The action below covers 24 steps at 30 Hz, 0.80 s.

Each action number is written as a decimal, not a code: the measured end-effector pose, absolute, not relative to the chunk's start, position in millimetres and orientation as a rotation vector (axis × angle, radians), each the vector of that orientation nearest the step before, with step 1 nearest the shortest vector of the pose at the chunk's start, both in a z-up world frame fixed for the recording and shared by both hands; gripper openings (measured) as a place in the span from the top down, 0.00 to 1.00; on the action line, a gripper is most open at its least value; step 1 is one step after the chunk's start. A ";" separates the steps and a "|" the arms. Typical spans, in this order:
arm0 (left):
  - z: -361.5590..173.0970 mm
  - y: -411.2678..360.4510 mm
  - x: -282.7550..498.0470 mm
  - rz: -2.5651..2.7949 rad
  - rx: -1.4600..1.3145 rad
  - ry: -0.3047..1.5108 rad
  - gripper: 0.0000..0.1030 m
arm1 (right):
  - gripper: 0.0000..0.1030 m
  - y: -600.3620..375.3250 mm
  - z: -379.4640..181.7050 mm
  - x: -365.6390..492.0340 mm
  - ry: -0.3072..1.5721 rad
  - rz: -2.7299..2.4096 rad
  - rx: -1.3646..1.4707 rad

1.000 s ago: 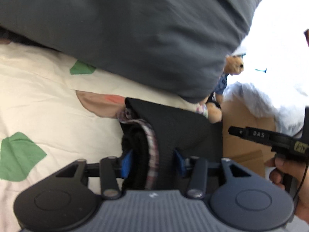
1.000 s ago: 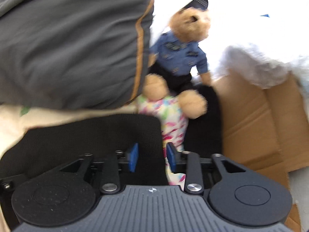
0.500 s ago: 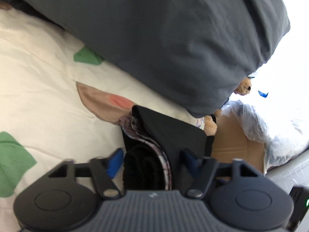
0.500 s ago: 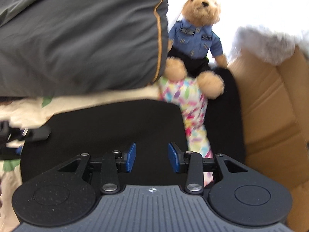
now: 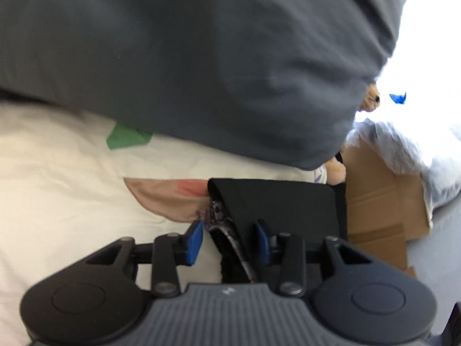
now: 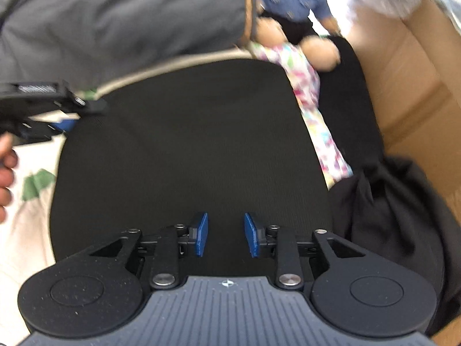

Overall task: Fold clothes
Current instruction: 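Lower the bundle onto the duvet beside the teddy bear and open both grippers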

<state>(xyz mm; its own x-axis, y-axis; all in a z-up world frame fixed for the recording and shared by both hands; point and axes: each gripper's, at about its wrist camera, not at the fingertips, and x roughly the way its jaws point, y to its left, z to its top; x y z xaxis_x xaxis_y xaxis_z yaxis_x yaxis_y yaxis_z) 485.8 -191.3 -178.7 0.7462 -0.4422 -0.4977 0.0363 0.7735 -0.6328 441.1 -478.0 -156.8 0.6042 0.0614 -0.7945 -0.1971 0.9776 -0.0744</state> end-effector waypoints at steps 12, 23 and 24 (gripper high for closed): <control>-152.8 -245.4 461.8 -0.452 -0.389 0.621 0.83 | 0.70 -497.9 -152.4 413.0 0.853 0.109 -0.050; -189.2 -262.5 462.5 -0.438 -0.259 0.732 0.91 | 0.70 -492.6 -194.4 389.9 0.922 0.093 -0.022; -186.5 -263.4 463.0 -0.437 -0.242 0.741 0.91 | 0.70 -491.2 -195.4 387.4 0.931 0.092 -0.033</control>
<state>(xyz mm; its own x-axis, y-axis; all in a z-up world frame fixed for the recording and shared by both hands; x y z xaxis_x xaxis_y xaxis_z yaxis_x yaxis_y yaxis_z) 463.0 -263.4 -186.5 0.6541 -0.4652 -0.5965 0.2978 0.8832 -0.3622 387.4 -491.2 -195.4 0.5933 0.0646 -0.8024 -0.0929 0.9956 0.0114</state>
